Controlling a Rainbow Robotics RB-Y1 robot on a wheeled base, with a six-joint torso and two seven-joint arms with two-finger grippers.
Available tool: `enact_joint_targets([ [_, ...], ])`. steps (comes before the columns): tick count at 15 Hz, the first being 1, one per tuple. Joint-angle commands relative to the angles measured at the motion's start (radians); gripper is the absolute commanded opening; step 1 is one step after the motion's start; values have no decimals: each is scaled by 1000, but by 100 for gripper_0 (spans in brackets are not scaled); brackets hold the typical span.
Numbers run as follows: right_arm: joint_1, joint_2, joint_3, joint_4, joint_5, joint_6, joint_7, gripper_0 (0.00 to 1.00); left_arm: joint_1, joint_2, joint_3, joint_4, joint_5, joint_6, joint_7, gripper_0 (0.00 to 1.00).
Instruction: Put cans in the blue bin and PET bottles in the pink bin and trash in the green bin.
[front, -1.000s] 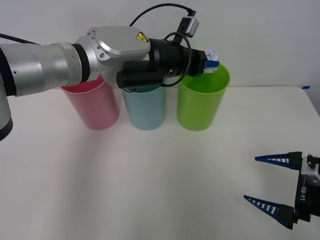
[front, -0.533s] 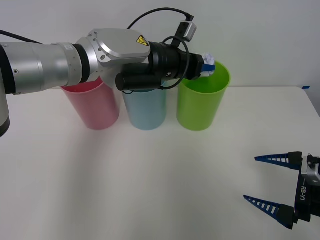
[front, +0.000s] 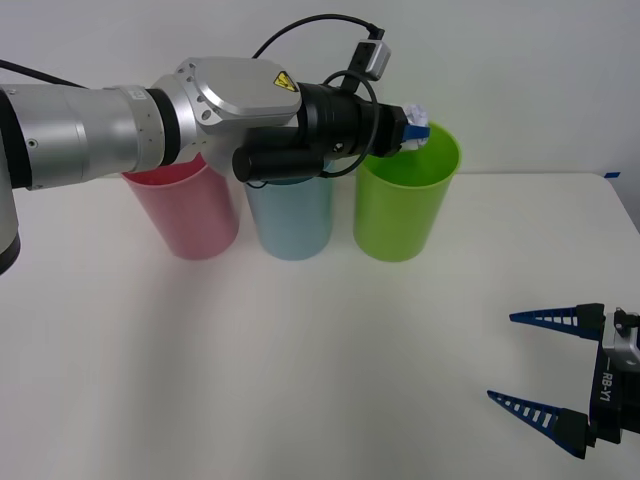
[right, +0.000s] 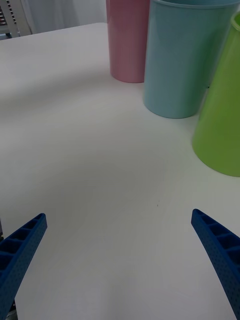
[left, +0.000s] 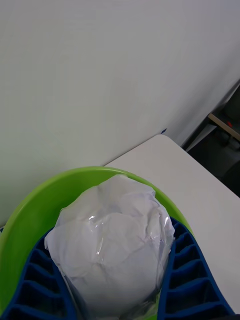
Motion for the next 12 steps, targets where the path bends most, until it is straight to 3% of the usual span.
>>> enact_joint_targets([
  [1, 0, 0, 0, 0, 0, 0, 0, 100, 0, 1, 0, 1, -2, 2, 0, 100],
  [12, 0, 0, 0, 0, 0, 0, 0, 100, -5, 1, 0, -1, 1, 13, 9, 100],
])
